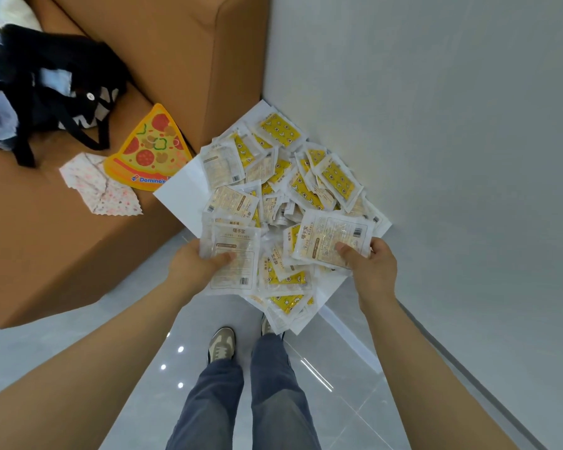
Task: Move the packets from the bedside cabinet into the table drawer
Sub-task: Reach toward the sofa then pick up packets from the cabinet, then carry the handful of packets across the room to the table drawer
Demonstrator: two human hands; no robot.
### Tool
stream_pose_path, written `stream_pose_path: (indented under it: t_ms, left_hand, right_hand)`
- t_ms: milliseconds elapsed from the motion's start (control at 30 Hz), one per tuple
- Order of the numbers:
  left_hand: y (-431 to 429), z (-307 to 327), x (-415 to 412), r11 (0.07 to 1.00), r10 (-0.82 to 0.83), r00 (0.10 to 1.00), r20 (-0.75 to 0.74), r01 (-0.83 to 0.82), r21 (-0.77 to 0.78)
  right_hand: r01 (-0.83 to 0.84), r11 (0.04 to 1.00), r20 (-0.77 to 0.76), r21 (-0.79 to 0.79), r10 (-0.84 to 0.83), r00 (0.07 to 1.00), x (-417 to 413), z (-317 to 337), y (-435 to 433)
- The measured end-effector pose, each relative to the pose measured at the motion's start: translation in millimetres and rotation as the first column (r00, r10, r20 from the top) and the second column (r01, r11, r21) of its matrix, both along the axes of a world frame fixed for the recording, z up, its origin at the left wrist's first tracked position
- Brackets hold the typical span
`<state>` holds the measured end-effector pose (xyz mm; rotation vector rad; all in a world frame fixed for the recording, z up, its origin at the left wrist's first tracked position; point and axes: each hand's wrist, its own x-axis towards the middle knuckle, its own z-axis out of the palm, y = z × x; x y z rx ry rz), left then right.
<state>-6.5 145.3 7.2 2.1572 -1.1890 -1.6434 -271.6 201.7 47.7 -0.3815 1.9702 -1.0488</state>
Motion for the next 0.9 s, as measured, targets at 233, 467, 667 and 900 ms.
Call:
stream_pose_path:
  t_ms: [233, 467, 667, 900]
  left_hand:
    - [4.2, 60.0, 2.0, 0.998, 0.017, 1.000, -0.026, -0.019, -0.059]
    - [9.6, 153.5, 4.5, 0.969, -0.037, 0.994, -0.101, 0.011, -0.247]
    - [6.5, 236.5, 10.2, 0.908, -0.159, 0.974, -0.160, 0.081, -0.411]
    - [0.3, 332.5, 4.9, 0.786, -0.324, 0.923, -0.206, 0.141, -0.602]
  right_hand:
    - [-0.045, 0.995, -0.079, -0.090, 0.038, 0.996, 9.6, 57.2, 6.8]
    - [-0.108, 0.977, -0.218, -0.184, 0.067, 0.974, 24.6, 149.7, 13.8]
    - [-0.125, 0.939, -0.311, -0.320, 0.021, 0.950, 38.2, 241.3, 26.4]
    - [-0.089, 0.871, -0.420, -0.482, -0.141, 0.897, 43.7, 343.8, 56.2]
